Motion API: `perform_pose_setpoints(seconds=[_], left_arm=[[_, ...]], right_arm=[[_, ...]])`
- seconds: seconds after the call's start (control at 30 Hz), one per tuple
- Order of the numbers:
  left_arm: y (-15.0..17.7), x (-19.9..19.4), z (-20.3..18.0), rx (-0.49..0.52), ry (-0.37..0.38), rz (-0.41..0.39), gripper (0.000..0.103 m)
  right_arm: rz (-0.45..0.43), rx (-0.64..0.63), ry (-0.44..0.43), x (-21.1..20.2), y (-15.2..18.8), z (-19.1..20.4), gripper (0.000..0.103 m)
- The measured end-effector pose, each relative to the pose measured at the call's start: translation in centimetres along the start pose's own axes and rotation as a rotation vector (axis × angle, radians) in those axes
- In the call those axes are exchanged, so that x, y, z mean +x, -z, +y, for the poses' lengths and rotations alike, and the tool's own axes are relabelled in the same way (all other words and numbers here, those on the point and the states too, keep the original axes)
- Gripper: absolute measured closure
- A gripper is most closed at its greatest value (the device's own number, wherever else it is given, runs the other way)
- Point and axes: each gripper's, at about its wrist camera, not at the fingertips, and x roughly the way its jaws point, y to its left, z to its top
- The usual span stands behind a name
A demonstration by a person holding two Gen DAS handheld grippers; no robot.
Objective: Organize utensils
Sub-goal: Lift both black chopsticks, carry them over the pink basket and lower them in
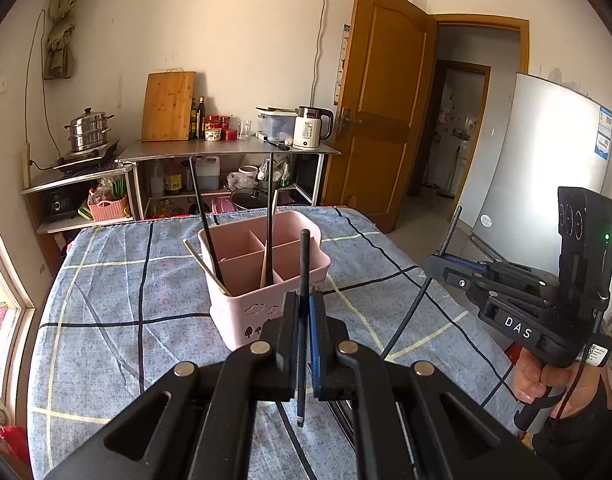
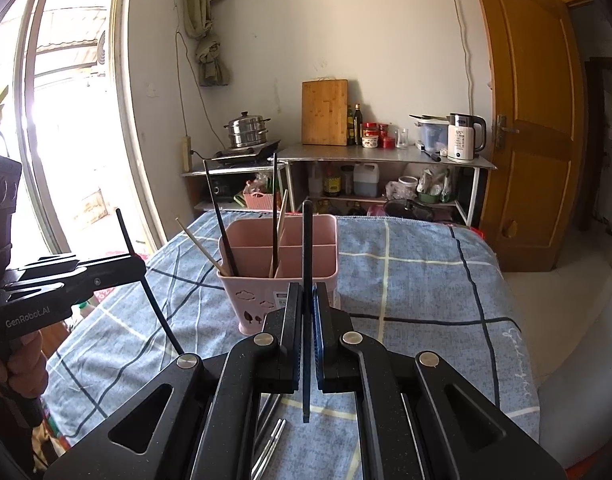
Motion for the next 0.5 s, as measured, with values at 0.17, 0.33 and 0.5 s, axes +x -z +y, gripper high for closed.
perform_pose_setpoints(seconds=[0.17, 0.33, 0.5], left_arm=[[-1.4, -0.4, 0.1, 0.009, -0.001, -0.018, 0.098], [-3.4, -0.6, 0.6, 0.007, 0.001, -0.039, 0.098], [-6.3, -0.6, 1.7, -0.006, -0.003, -0.073, 0.098]], right_arm=[[-0.009, -0.009, -0.012, 0.3, -1.0, 0.2, 0.098], [-0.029, -0.016, -0.032, 0.8, -2.6, 0.7, 0.098], [-0.075, -0.031, -0.052, 1.2, -5.1, 1.4, 0.098]])
